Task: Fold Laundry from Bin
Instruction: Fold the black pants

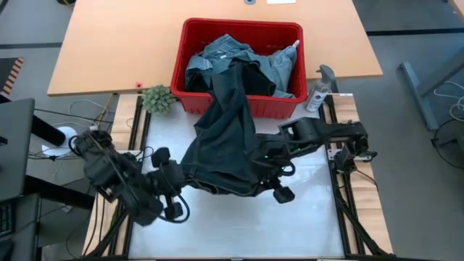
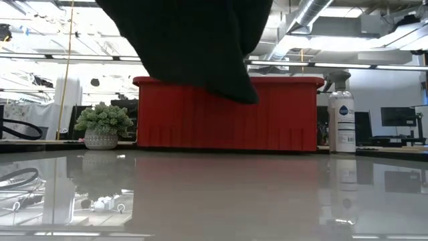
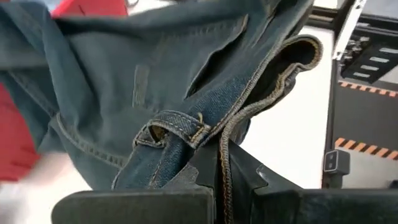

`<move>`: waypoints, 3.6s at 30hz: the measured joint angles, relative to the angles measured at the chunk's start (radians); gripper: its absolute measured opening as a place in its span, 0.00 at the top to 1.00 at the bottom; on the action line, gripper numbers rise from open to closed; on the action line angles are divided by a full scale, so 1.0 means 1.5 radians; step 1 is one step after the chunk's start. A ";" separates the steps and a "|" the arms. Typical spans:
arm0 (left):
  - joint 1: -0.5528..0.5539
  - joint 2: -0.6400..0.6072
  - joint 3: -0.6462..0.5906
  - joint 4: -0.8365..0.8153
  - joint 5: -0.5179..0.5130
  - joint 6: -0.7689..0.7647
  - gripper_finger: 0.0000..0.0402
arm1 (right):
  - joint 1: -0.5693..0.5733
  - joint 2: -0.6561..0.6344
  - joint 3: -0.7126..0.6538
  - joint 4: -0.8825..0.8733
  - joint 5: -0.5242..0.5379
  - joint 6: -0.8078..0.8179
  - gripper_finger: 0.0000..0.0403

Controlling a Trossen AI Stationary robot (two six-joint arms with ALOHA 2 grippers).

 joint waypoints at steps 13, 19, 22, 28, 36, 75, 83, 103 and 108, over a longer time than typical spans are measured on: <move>-0.034 -0.174 -0.400 0.283 -0.013 -0.188 1.00 | -0.087 0.000 -0.113 -0.013 -0.153 -0.130 0.92; -0.034 -0.254 -0.622 0.453 -0.008 -0.241 1.00 | -0.087 0.000 -0.276 0.099 -0.194 -0.131 0.92; -0.034 -0.282 -0.696 0.508 -0.010 -0.258 1.00 | -0.091 0.000 -0.335 0.136 -0.196 -0.131 0.92; -0.049 -0.295 -0.829 0.621 -0.003 -0.300 1.00 | -0.092 0.000 -0.445 0.258 -0.199 -0.104 0.92; -0.069 -0.295 -0.943 0.716 0.032 -0.358 1.00 | -0.091 0.000 -0.562 0.437 -0.175 -0.035 0.92; 0.079 -0.295 -0.978 0.837 -0.016 -0.180 0.44 | -0.175 -0.001 -0.302 0.125 -0.168 -0.021 0.38; 0.109 -0.298 -0.973 0.845 -0.050 -0.154 0.44 | -0.202 0.000 -0.191 -0.081 -0.088 -0.080 0.38; 0.164 -0.308 -0.971 0.883 -0.113 -0.118 0.44 | -0.423 0.006 -0.139 0.213 0.344 0.195 0.38; 0.164 -0.308 -0.971 0.883 -0.097 -0.119 0.44 | -0.483 0.037 -0.139 0.236 0.352 0.226 0.38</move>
